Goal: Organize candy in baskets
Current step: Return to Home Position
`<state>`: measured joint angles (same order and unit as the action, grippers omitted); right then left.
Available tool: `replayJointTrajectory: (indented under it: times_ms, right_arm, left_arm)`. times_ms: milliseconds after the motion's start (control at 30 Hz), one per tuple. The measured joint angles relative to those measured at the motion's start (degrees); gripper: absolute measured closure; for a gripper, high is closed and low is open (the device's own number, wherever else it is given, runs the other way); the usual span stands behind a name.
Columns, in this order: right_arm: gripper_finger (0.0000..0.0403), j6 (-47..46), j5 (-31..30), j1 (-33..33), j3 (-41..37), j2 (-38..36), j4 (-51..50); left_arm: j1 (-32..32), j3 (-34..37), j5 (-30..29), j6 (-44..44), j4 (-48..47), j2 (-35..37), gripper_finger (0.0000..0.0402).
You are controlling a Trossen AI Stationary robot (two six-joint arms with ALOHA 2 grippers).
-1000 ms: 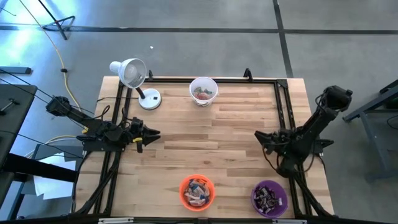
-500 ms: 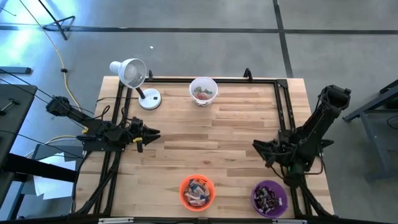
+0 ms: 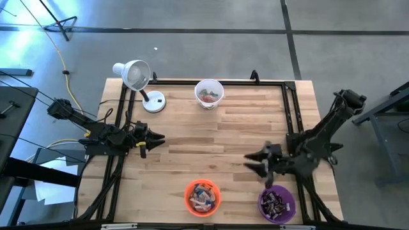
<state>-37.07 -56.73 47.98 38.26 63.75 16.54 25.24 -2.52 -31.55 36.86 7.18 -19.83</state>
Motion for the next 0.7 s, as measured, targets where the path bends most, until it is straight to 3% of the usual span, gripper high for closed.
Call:
replayJointTrajectory:
  times_ms: [100, 167, 267, 400, 567, 700]
  right_arm:
    - [0.0242, 18.4, 20.5, -5.0, 0.1, 0.0, 16.7]
    - [0.0242, 26.5, 29.6, -7.6, 0.1, -0.1, 22.9]
    - [0.0242, 32.4, 33.6, -10.8, 0.1, -0.7, 23.4]
    - [0.0242, 32.5, 35.5, -15.9, 0.1, -1.1, 15.5]
    - [0.0242, 32.1, 51.9, -24.0, 0.1, -1.1, 10.7]
    - [0.0242, 30.4, 59.9, -30.7, 0.0, -1.5, 4.0]
  left_arm:
    - [0.0, 0.0, 0.7, 0.0, 0.0, 0.0, 0.0263]
    - [0.0, 0.0, 1.3, 0.1, 0.0, 0.0, 0.0263]
    - [0.0, 0.0, 2.3, 0.5, 0.0, 0.0, 0.0263]
    - [0.0, 0.0, 3.5, 2.2, 0.0, 0.0, 0.0263]
    - [0.0, 0.0, 5.9, 5.1, 0.0, 0.0, 0.0263]
    - [0.0, 0.0, 6.0, 8.1, 0.1, 0.0, 0.0263]
